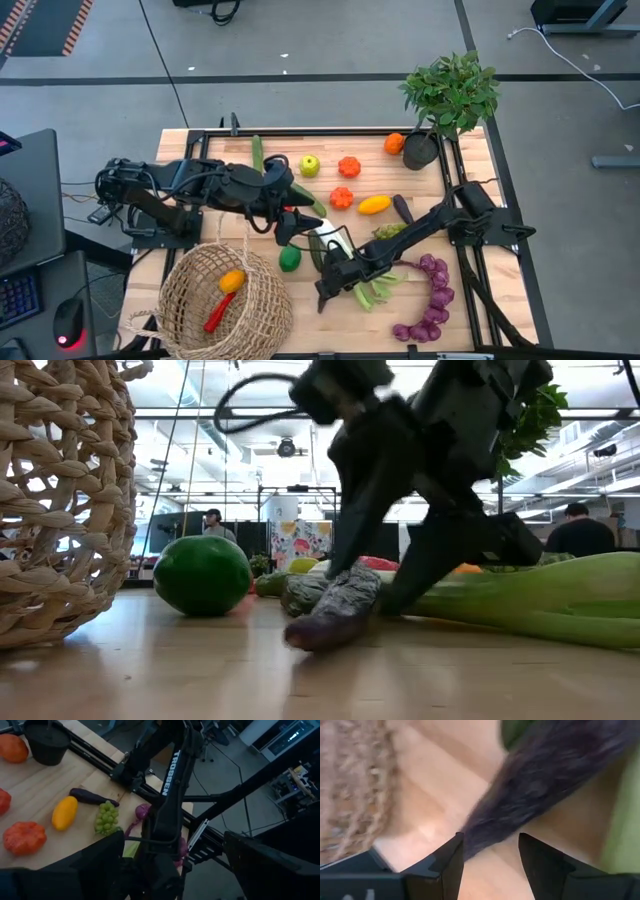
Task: Build produce basket
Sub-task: Put the bottom eggplant into the basket
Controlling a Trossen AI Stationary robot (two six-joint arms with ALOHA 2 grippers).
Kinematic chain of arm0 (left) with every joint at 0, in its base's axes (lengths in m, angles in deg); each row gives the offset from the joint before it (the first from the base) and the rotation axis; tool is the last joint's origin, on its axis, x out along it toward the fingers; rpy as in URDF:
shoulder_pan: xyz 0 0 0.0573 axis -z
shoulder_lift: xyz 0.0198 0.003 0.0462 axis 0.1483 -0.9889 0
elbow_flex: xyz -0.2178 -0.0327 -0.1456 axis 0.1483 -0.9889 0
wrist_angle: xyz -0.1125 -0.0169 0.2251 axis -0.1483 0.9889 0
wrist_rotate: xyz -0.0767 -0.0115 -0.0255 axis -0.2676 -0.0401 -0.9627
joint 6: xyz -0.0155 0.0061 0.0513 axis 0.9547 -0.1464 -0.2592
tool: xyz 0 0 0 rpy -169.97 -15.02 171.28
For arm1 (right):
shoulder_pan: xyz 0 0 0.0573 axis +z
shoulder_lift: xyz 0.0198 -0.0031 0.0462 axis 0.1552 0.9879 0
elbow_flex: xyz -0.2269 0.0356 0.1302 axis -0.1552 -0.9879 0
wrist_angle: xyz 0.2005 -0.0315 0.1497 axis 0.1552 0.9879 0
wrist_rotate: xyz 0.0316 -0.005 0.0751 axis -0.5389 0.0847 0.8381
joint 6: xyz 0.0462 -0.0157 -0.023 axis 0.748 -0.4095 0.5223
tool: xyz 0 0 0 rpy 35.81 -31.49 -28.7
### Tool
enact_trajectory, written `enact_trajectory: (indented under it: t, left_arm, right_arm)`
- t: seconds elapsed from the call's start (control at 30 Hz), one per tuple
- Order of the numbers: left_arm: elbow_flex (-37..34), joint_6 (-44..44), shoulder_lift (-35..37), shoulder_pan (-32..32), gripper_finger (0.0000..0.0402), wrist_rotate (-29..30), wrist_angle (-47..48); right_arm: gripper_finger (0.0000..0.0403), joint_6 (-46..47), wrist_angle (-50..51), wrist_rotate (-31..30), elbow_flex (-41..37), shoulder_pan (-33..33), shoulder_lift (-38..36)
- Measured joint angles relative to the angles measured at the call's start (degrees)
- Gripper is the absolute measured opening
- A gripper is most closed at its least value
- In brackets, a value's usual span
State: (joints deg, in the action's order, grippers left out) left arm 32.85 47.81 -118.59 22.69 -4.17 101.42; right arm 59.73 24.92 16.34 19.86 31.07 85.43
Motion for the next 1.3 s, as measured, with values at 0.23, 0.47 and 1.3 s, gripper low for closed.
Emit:
enact_trajectory:
  t: [0.23, 0.47, 1.3]
  left_arm:
    - [0.0, -2.6, 0.0, -0.2, 0.0347, 0.0, -0.1]
    - [0.0, -2.5, 0.0, -0.2, 0.0347, 0.0, -1.4]
    - [0.0, 0.9, 4.2, -0.9, 0.0347, 7.9, -2.6]
  right_arm:
    - [0.0192, -0.9, 1.1, -1.7, 0.0, -3.5, 0.3]
    - [0.0188, -3.3, 0.7, -2.6, 0.0, -6.4, 0.3]
    - [0.009, -39.5, 0.7, 1.5, 0.1, -7.9, -23.5]
